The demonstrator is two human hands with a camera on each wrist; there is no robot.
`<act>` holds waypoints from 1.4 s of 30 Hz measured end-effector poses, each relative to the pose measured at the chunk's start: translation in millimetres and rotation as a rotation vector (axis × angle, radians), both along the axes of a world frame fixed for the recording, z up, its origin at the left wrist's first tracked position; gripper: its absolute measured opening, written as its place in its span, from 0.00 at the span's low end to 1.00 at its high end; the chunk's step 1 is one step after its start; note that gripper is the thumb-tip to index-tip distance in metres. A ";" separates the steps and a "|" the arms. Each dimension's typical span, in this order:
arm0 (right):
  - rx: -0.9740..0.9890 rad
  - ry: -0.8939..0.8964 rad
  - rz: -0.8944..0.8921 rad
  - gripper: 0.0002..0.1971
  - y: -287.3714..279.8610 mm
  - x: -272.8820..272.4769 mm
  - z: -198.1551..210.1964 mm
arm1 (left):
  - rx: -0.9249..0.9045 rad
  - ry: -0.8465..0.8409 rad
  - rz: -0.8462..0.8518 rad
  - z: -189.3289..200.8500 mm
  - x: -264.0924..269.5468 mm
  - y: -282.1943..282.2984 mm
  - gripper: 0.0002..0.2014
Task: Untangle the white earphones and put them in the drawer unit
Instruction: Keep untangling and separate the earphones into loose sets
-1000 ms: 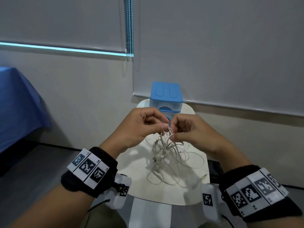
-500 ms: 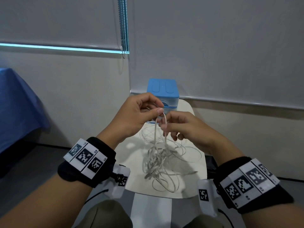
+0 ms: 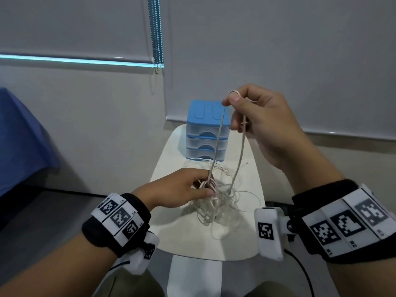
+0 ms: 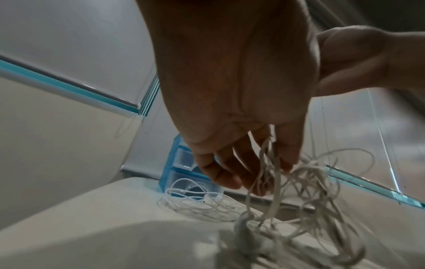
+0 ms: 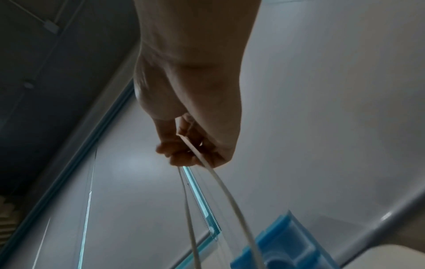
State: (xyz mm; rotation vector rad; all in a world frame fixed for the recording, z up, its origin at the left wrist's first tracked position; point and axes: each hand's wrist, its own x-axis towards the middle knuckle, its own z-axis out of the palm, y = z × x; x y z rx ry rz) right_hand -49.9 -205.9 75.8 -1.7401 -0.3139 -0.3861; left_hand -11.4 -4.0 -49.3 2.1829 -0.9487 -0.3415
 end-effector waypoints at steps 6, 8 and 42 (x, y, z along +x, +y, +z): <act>-0.077 0.043 0.046 0.19 -19.7 -15.5 27.7 | -0.085 -0.039 0.254 8.1 15.9 1.6 0.10; -0.205 0.042 0.090 0.26 -24.6 -24.9 36.0 | -0.095 -0.033 0.337 14.0 21.6 5.7 0.12; -0.383 0.292 0.305 0.02 -13.1 4.8 -42.1 | -0.604 0.225 0.056 42.0 -7.7 17.7 0.10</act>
